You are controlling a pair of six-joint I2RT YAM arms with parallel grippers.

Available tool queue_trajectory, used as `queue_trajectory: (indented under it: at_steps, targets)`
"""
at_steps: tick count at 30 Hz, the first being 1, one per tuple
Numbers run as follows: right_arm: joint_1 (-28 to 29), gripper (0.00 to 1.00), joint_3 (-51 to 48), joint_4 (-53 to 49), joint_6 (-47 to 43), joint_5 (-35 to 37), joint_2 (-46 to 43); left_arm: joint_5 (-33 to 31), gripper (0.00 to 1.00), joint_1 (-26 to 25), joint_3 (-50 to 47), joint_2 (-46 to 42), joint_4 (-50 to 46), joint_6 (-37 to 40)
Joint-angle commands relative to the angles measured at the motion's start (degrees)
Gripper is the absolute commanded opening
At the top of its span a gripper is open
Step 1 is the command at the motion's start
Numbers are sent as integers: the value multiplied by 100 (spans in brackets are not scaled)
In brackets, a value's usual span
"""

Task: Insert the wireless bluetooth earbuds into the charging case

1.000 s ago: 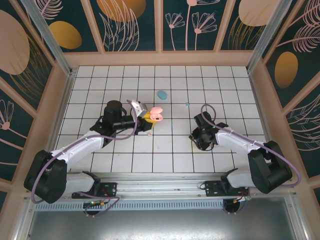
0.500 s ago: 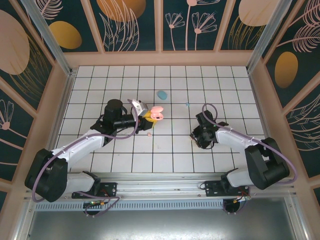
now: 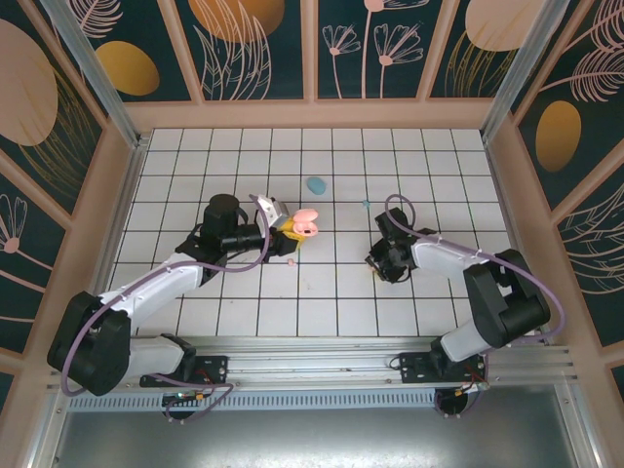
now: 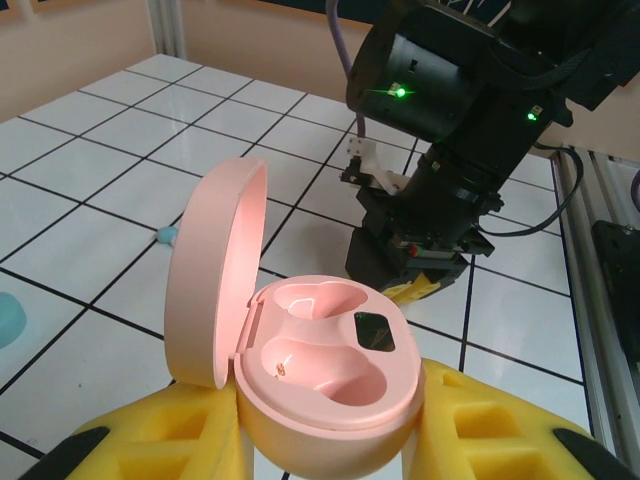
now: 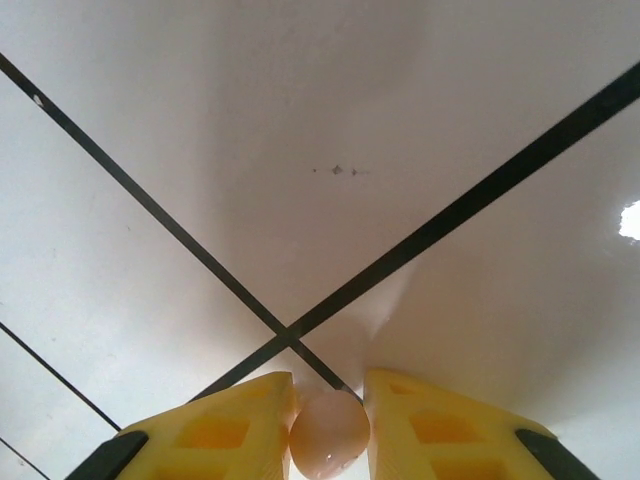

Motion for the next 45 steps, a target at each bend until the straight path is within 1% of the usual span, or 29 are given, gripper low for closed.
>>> queue_trajectory:
  at_steps: [1,6,15,20,24,31,32,37,45]
  targets:
    - [32,23,185,-162,-274,-56,189,35,10,36,-42,-173,-43,136]
    - [42,16,490,-482,-651,38,387,-30,10,32,-168,-273,-8,106]
    - [36,10,1268,-1246,-1571,433,430,-128,10,40,-307,-369,63,-67]
    - [48,7,1682,-1581,-2069,527,383,-255,10,35,-378,-500,131,-131]
    - [169,5,2055,-1807,-2407,624,333,-306,10,36,-471,-552,305,-209]
    - [494,3,2671,-2172,-2851,743,332,-463,10,36,-404,-403,572,-144]
    - [633,3,2750,-2219,-2912,742,325,-466,10,41,-380,-361,636,-140]
    - [850,3,3132,-2271,-3154,658,240,-235,10,36,-148,-48,734,-158]
    - [1023,2,3562,-2095,-3456,406,23,-149,10,37,-15,215,918,-209]
